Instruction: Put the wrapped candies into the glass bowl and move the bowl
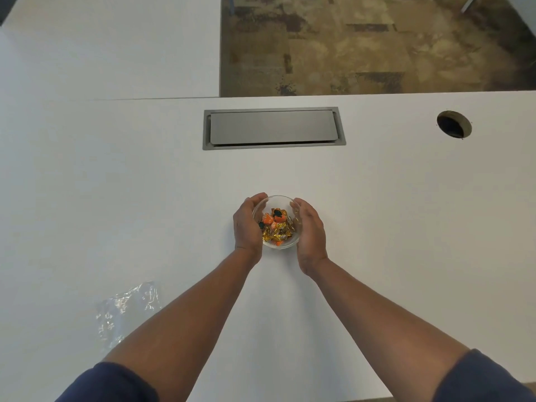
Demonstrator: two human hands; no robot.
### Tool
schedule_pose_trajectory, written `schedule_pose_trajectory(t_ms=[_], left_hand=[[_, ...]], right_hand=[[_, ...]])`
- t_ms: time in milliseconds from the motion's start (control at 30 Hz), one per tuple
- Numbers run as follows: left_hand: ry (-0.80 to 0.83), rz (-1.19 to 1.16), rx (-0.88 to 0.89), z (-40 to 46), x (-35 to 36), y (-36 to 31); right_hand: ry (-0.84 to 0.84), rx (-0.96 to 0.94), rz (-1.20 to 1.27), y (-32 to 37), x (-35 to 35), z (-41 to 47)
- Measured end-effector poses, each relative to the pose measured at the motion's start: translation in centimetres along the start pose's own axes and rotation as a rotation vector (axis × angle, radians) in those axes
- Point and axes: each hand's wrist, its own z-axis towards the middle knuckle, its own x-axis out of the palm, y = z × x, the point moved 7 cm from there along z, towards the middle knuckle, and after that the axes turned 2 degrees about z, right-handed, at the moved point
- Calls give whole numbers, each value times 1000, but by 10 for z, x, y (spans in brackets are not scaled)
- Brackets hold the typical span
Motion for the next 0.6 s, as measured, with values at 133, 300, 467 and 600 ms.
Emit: schedule_pose_trajectory(t_ms=[133,300,467,600], left_hand=[[56,49,-9,1,-1,1],[17,396,175,-2,-11,-9],[2,928,545,-25,-2,-69],[-46,1121,786,-54,13,-144]], right_hand=[[-19,-16,-66,0,-6,-4],[-62,-79,-289,15,-15,-9],[-51,-336,-682,73,-1,-26],[-67,-581,-940,144,26,-50]])
